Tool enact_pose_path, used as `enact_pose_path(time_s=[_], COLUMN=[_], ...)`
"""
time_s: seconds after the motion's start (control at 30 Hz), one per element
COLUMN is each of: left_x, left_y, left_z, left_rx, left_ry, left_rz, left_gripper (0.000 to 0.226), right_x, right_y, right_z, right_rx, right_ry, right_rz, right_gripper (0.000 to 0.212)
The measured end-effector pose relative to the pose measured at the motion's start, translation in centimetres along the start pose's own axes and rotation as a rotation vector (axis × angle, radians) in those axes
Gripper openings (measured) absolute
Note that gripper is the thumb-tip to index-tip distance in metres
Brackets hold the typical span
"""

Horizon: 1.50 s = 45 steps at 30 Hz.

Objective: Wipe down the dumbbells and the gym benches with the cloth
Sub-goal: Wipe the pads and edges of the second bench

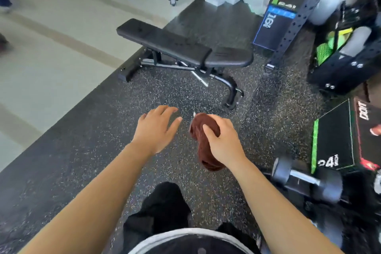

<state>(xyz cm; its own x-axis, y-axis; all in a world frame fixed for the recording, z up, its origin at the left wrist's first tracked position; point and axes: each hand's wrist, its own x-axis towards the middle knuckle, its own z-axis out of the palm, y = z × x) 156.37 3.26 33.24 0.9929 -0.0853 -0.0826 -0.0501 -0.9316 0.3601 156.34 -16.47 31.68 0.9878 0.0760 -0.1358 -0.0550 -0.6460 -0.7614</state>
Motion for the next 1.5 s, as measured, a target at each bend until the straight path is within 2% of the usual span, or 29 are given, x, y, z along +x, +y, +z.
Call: enact_pose_path(time_s=[0.27, 0.57, 0.77, 1.27, 1.5], left_x=[20.0, 40.7, 51.2, 78.6, 86.7], left_y=[-1.7, -3.1, -2.5, -0.8, -2.5], left_z=[-2.0, -4.7, -3.6, 3.4, 7.9], left_rx=[-0.003, 0.056, 0.077, 0.098, 0.046], left_ry=[0.000, -0.093, -0.159, -0.357, -0.428], left_rz=[0.096, 0.281, 0.327, 0.300, 0.401], left_gripper=[0.050, 0.047, 0.049, 0.048, 0.048], right_x=[18.2, 36.4, 45.2, 70.8, 76.8], right_y=[-1.5, -3.9, -1.0, 7.2, 10.1], right_z=[-0.8, -3.2, -5.0, -5.8, -3.7], right_rx=[0.005, 0.037, 0.055, 0.013, -0.067], right_ry=[0.081, 0.213, 0.257, 0.119, 0.218], right_rz=[0.049, 0.161, 0.277, 0.451, 0.549], right_gripper=[0.038, 0.039, 0.039, 0.041, 0.042])
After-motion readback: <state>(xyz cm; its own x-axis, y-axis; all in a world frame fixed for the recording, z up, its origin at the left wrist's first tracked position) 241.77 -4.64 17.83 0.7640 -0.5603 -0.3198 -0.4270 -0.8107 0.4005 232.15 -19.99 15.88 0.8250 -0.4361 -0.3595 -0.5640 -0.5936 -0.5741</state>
